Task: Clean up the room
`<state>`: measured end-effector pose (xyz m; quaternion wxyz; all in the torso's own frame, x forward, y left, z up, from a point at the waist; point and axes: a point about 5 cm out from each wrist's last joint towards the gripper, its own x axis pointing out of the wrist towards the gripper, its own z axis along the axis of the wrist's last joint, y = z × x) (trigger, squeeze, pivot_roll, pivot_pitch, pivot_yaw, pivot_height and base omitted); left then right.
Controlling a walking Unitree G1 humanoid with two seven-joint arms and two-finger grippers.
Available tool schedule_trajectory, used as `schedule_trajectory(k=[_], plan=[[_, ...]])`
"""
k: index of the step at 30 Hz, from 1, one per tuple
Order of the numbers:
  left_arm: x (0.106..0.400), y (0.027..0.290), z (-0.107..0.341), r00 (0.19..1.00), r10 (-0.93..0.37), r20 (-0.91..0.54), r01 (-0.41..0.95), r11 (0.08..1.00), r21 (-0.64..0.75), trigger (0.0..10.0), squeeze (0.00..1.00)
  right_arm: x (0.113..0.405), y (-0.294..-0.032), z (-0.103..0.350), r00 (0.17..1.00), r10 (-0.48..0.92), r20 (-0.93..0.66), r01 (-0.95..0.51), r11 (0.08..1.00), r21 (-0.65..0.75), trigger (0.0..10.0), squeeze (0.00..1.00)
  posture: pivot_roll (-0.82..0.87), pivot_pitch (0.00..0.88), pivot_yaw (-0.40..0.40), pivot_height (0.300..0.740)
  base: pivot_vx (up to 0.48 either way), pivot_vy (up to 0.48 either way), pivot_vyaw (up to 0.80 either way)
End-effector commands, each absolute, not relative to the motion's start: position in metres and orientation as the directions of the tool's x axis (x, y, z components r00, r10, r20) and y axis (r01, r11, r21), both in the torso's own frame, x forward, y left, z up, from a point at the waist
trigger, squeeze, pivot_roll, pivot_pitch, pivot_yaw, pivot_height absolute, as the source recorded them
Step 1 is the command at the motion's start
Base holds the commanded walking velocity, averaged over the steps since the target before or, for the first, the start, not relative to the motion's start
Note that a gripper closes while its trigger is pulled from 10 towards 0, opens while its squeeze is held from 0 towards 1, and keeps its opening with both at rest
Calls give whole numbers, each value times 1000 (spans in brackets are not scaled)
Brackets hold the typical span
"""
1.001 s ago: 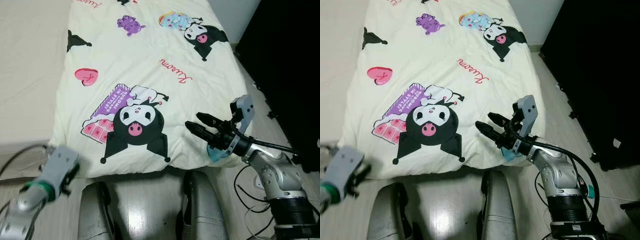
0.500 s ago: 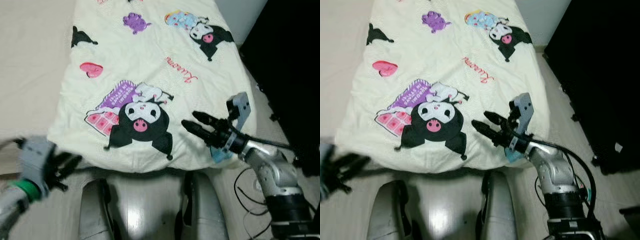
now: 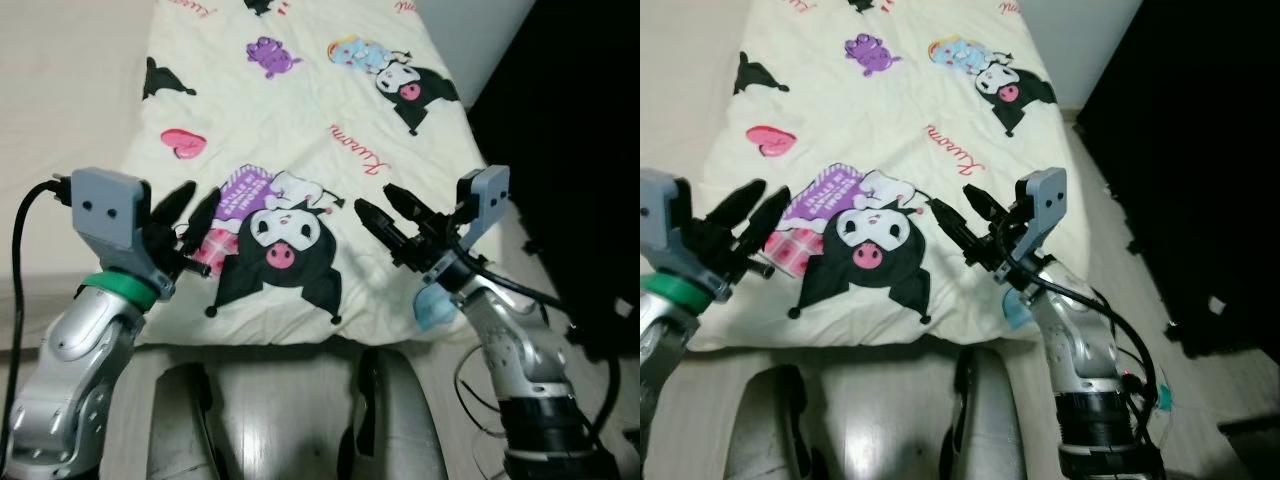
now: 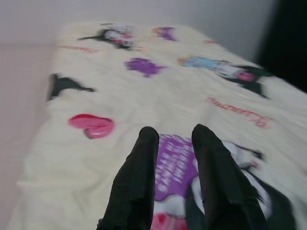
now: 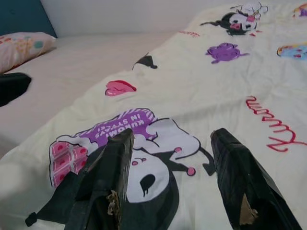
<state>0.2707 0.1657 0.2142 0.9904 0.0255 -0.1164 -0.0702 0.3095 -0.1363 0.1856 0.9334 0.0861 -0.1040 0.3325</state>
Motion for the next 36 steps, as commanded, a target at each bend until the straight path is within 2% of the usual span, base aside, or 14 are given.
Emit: schedule_trajectory(k=[1, 5, 10, 24, 36], plan=[[277, 152, 197, 979, -107, 176, 86, 989, 120, 10000, 0, 311, -142, 179, 788, 571, 232, -601, 795, 85, 10000, 0, 26, 65, -70, 499, 0, 0, 0], [277, 158, 192, 988, -42, 151, 20, 990, 141, 10000, 0, 316, -151, 177, 828, 512, 230, -542, 836, 88, 10000, 0, 29, 53, -74, 504, 0, 0, 0], [279, 155, 191, 989, -31, 146, 12, 991, 133, 10000, 0, 318, -154, 177, 840, 490, 233, -520, 850, 87, 10000, 0, 33, 47, -76, 514, 0, 0, 0], [299, 99, 218, 948, -191, 256, 177, 981, 78, 10000, 0, 321, -161, 175, 858, 453, 241, -481, 873, 72, 10000, 0, 9, 37, -63, 569, 0, 0, 0], [303, 74, 217, 935, -250, 250, 235, 968, 89, 10000, 0, 321, -170, 169, 878, 421, 227, -446, 892, 72, 10000, 0, -3, 44, -57, 619, 0, 0, 0]])
